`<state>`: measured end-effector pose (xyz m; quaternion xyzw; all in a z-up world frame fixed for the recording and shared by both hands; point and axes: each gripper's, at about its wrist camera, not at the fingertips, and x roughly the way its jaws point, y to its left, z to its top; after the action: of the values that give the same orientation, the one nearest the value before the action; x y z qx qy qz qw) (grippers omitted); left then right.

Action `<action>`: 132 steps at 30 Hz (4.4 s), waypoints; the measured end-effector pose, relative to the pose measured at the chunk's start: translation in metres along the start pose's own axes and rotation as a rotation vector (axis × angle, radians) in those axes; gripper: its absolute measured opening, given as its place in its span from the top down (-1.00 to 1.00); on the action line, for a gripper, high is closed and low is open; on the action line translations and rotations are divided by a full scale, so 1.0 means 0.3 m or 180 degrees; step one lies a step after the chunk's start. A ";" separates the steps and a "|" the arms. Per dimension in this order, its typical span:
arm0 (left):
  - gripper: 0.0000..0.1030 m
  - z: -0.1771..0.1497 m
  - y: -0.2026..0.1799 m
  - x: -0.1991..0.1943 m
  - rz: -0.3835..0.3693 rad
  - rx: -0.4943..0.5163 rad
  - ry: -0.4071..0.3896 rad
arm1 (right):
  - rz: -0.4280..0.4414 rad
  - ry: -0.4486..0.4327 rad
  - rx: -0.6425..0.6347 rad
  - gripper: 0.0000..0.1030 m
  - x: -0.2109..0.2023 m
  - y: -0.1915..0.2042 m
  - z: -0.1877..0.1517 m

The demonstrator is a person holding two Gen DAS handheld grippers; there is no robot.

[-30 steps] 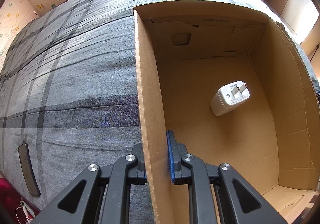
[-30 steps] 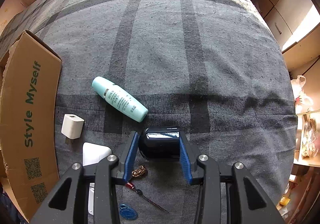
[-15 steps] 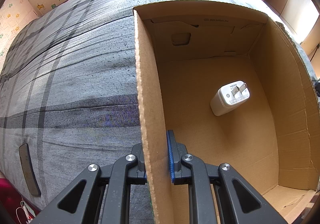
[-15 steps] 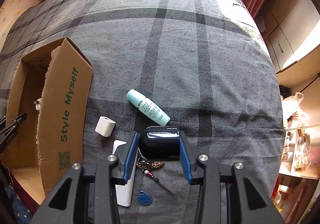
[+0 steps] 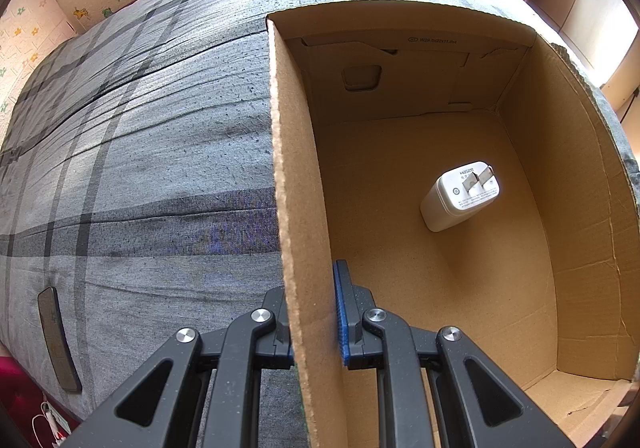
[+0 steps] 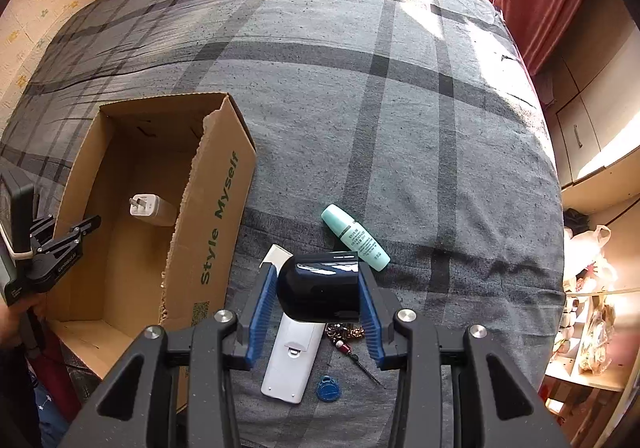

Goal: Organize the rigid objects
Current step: 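Grasp the black cylindrical cap with the right gripper, then carry the black cap into the box beside the charger and release, then move the right gripper back toward the white remote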

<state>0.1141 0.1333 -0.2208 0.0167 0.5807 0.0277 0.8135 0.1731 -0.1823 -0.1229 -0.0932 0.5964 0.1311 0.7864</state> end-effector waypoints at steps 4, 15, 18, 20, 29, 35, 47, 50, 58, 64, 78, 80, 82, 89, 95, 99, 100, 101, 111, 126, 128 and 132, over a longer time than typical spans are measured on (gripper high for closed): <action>0.70 0.001 -0.001 0.000 0.0000 0.0000 0.0001 | 0.0064 -0.0029 -0.0111 0.18 -0.025 0.052 0.013; 0.70 0.002 -0.002 -0.001 -0.0004 -0.0004 -0.0001 | 0.0251 -0.0105 -0.0427 0.18 -0.059 0.232 0.040; 0.70 0.002 -0.002 0.000 -0.0008 -0.0007 0.0000 | 0.0312 -0.0104 -0.0512 0.18 -0.055 0.286 0.045; 0.70 0.002 -0.002 0.000 -0.0010 -0.0008 0.0000 | 0.0359 -0.0104 -0.0565 0.18 -0.053 0.322 0.050; 0.70 -0.001 0.005 -0.003 -0.0024 -0.0013 -0.0005 | 0.0499 -0.0067 -0.0754 0.18 -0.009 0.480 0.060; 0.70 -0.003 0.012 -0.005 -0.0042 -0.0025 -0.0008 | 0.0479 0.0037 -0.0816 0.18 0.063 0.559 0.057; 0.69 0.001 0.012 -0.005 -0.0042 -0.0027 0.0000 | 0.0408 0.0371 -0.0722 0.18 0.279 0.621 0.047; 0.69 0.002 0.012 -0.005 -0.0041 -0.0025 0.0001 | 0.0387 0.0423 -0.0697 0.18 0.312 0.627 0.044; 0.69 0.001 0.019 -0.003 -0.0063 -0.0046 -0.0004 | 0.0418 0.0443 -0.0575 0.16 0.344 0.614 0.025; 0.69 -0.001 0.017 0.000 -0.0062 -0.0041 -0.0005 | 0.0430 0.0430 -0.0541 0.07 0.338 0.600 0.023; 0.69 0.002 0.008 0.012 -0.0028 0.0004 0.0046 | 0.0457 0.0061 -0.0489 -0.60 0.106 0.531 0.003; 0.70 0.002 0.006 0.013 -0.0020 0.0002 0.0046 | 0.0483 -0.0002 -0.0465 -0.68 0.077 0.530 -0.010; 0.69 0.002 0.004 0.012 -0.0013 0.0007 0.0043 | 0.0456 -0.0070 -0.0454 -0.84 0.050 0.519 -0.007; 0.70 -0.007 0.004 0.014 -0.0044 -0.0007 0.0020 | 0.0403 -0.0239 -0.0351 -0.94 -0.036 0.418 0.001; 0.70 -0.010 0.021 0.014 -0.0101 -0.0043 0.0010 | 0.0323 -0.0287 -0.0257 -0.95 -0.071 0.321 -0.023; 0.70 -0.012 0.025 0.015 -0.0076 -0.0006 0.0002 | 0.0203 -0.0275 -0.0231 -0.95 -0.061 0.256 -0.052; 0.70 -0.013 0.022 0.015 -0.0057 0.0010 -0.0004 | 0.0165 -0.0268 -0.0219 -0.95 -0.057 0.240 -0.059; 0.70 -0.014 0.017 0.014 -0.0044 0.0019 -0.0005 | 0.0133 -0.0263 -0.0204 -0.95 -0.050 0.220 -0.067; 0.70 -0.016 0.007 0.011 -0.0031 0.0008 -0.0007 | -0.0112 -0.0115 0.0060 -0.95 0.063 0.047 -0.179; 0.70 -0.017 -0.002 0.014 -0.0010 0.0033 -0.0009 | -0.0036 0.0222 0.0434 -0.93 0.315 0.023 -0.341; 0.70 -0.015 -0.005 0.015 0.0003 0.0045 -0.0008 | -0.0016 0.0242 0.0461 -0.93 0.330 0.025 -0.347; 0.70 -0.016 -0.008 0.013 -0.0007 0.0019 -0.0017 | -0.0012 0.0293 0.0487 -0.87 0.358 0.032 -0.359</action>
<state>0.1108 0.1313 -0.2262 0.0186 0.5787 0.0250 0.8150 0.0991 -0.1955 -0.2554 -0.0399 0.6400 0.0792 0.7632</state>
